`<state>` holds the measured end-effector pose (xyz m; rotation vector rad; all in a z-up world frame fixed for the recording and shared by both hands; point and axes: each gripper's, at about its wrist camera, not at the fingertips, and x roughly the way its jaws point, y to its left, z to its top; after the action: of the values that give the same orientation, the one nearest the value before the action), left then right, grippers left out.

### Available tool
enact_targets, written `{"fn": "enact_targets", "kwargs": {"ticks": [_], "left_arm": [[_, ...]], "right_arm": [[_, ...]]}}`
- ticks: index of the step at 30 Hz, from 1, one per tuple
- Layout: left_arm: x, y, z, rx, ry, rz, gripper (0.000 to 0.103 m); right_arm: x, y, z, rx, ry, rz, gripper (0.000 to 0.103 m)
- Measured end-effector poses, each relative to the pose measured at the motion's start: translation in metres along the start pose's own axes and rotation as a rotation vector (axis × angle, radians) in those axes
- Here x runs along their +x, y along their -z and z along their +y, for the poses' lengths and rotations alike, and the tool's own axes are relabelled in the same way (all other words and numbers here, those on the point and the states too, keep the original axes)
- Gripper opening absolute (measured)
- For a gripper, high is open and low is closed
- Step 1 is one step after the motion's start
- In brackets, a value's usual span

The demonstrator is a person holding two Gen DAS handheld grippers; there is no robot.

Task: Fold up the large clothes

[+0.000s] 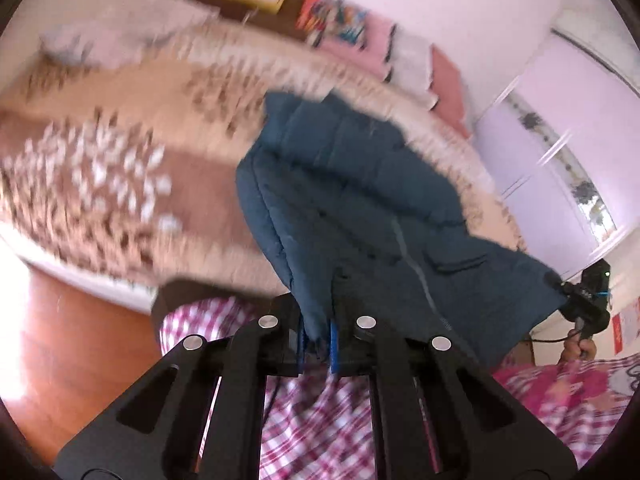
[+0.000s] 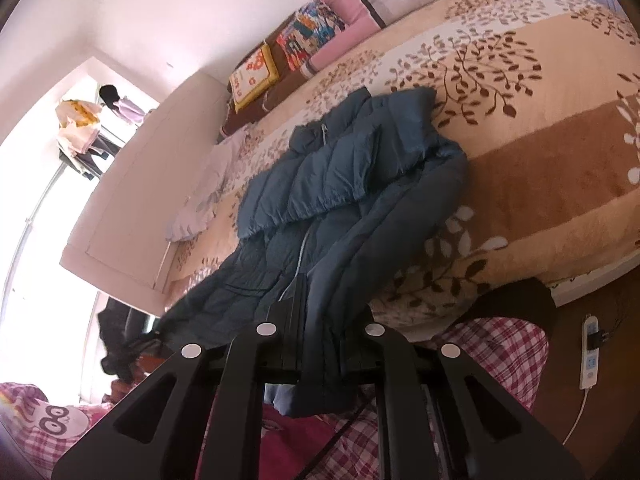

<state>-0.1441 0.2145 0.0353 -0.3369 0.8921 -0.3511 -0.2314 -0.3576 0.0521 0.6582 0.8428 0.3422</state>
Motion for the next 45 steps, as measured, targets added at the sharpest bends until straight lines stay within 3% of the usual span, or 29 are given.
{"fn": "enact_targets", "kwargs": {"ticks": [6, 11, 17, 23, 30, 37, 45], "left_arm": [[-0.033, -0.029, -0.022, 0.042, 0.038, -0.107, 0.008], [-0.044, -0.044, -0.034, 0.064, 0.069, -0.145, 0.008], [-0.031, -0.081, -0.042, 0.088, 0.071, -0.163, 0.008], [-0.002, -0.142, -0.049, 0.113, 0.041, -0.198, 0.008], [0.06, -0.222, -0.051, 0.095, -0.005, -0.223, 0.009], [0.164, -0.295, -0.037, 0.043, -0.112, -0.193, 0.009], [0.278, -0.325, -0.008, -0.021, -0.205, -0.106, 0.009]], "right_arm": [[-0.022, -0.012, 0.007, -0.018, -0.01, -0.062, 0.013], [-0.038, -0.027, 0.011, -0.029, -0.021, -0.1, 0.013], [-0.035, -0.061, 0.007, 0.009, -0.045, -0.102, 0.013], [-0.014, -0.125, 0.003, 0.052, -0.064, -0.104, 0.013], [0.042, -0.215, 0.013, -0.023, 0.031, -0.09, 0.013], [0.132, -0.294, -0.016, 0.035, 0.118, -0.054, 0.013], [0.244, -0.334, -0.084, 0.177, 0.228, 0.037, 0.013]]}}
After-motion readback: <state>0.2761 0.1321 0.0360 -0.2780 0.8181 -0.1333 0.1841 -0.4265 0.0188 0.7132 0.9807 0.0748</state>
